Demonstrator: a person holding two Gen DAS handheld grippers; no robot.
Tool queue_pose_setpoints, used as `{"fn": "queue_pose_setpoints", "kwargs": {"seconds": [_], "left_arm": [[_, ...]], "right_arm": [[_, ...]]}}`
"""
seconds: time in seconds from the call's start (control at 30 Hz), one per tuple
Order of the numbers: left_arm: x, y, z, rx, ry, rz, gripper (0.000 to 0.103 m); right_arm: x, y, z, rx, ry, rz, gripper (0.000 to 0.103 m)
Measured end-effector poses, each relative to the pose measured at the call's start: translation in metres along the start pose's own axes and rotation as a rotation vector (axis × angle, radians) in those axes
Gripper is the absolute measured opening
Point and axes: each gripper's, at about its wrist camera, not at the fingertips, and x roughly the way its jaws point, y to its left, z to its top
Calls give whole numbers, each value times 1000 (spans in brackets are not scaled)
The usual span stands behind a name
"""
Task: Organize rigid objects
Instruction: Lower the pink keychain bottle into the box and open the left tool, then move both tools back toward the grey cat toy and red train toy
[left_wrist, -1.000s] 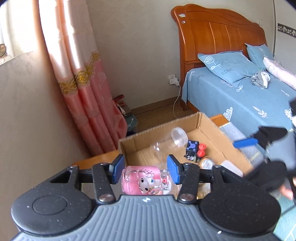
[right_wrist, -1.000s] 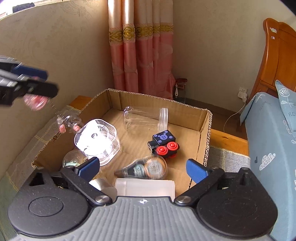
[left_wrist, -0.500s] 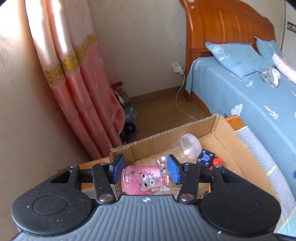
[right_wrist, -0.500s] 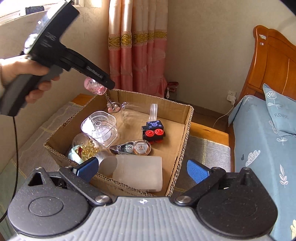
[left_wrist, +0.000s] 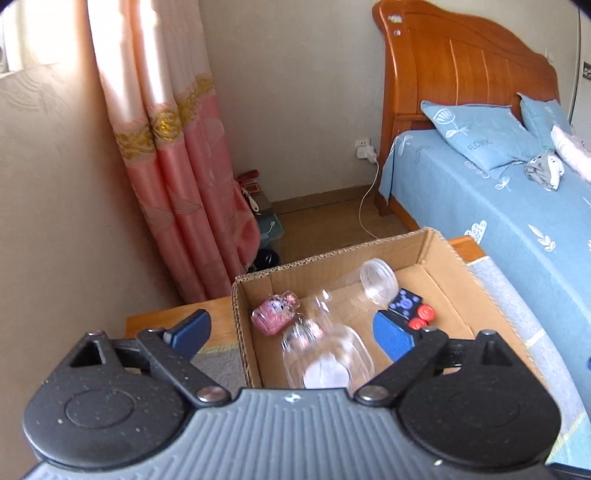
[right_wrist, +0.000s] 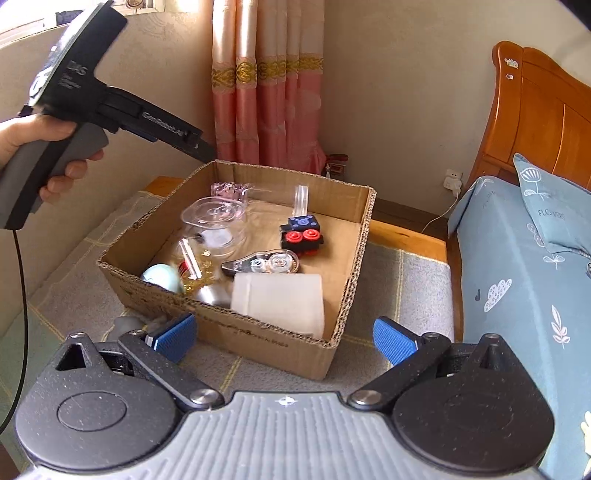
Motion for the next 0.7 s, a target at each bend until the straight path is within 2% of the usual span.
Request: {"fn": "queue_pose_setpoints", "kwargs": {"seconds": [0.07,0.33,0.53,0.7], "left_arm": [[-14,-1,-7,-3,-7,-4,98],[-57,-15,-42,0,-26,13,99],[-88,-27,-79,-37,-36,-21,102],[-96,-35,-115,-71,-25,13,102]], "right_arm": [[-4,4,-4,9,-5,13,103],[-15,17,-24,44,-19,35,103],[-13,23,-45,60,-7,16,103],[-9,29,-67,66,-31,13,103]]}}
